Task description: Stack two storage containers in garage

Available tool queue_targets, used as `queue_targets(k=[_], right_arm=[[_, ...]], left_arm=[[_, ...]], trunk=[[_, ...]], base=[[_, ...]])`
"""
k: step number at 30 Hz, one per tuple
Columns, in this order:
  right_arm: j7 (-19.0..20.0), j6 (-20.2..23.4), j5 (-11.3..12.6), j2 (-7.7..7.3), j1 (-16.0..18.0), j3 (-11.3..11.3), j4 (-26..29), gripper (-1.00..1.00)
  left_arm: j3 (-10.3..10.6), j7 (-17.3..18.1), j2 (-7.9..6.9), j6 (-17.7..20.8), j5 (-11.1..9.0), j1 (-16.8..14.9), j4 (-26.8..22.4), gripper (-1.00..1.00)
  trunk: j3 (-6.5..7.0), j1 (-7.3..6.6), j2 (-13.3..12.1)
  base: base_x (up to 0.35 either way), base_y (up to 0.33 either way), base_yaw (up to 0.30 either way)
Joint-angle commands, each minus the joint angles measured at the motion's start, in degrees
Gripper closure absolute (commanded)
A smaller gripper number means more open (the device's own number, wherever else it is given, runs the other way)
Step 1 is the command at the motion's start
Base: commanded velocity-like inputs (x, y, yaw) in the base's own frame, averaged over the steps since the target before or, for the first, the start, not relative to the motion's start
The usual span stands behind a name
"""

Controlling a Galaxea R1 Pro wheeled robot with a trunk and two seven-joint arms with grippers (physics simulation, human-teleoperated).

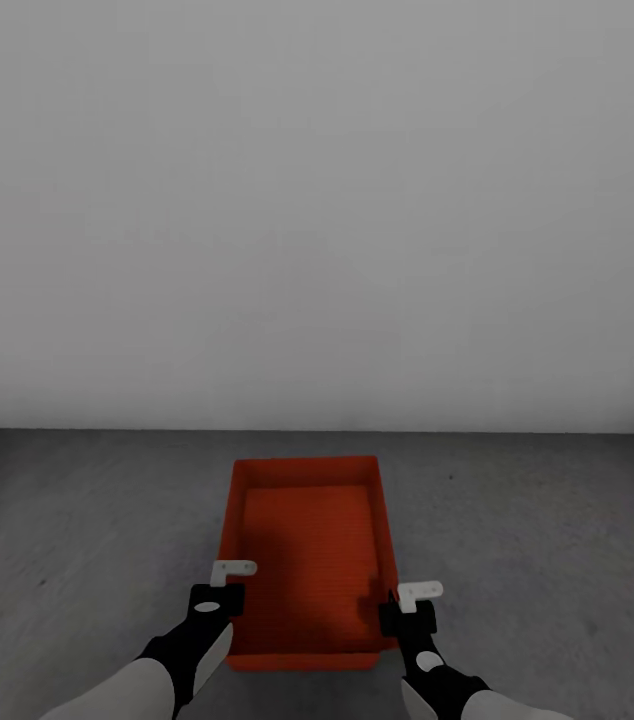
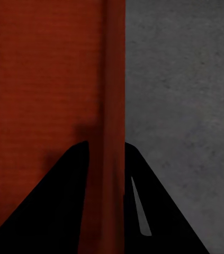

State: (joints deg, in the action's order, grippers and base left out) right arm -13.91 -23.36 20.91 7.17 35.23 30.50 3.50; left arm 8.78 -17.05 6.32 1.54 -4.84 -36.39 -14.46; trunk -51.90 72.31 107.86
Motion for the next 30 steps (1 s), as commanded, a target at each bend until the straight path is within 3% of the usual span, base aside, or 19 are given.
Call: queue_targets(k=[1,30], right_arm=[[0.38,-0.29,1.15,0.3,0.02,-0.53,-0.16,1.0],[0.38,-0.29,1.15,0.3,0.02,-0.53,-0.16,1.0]], left_arm=[[-1.83,0.09,0.38,0.13,-1.28,-0.04,-0.66,1.0],[-1.83,0.09,0.44,0.13,-1.31,-0.05,-0.66,1.0]], trunk=[[-0.04,-0.01,0.02],[-0.04,-0.01,0.02]], base=[[0.0,0.115,0.0],[0.0,0.023,0.0]])
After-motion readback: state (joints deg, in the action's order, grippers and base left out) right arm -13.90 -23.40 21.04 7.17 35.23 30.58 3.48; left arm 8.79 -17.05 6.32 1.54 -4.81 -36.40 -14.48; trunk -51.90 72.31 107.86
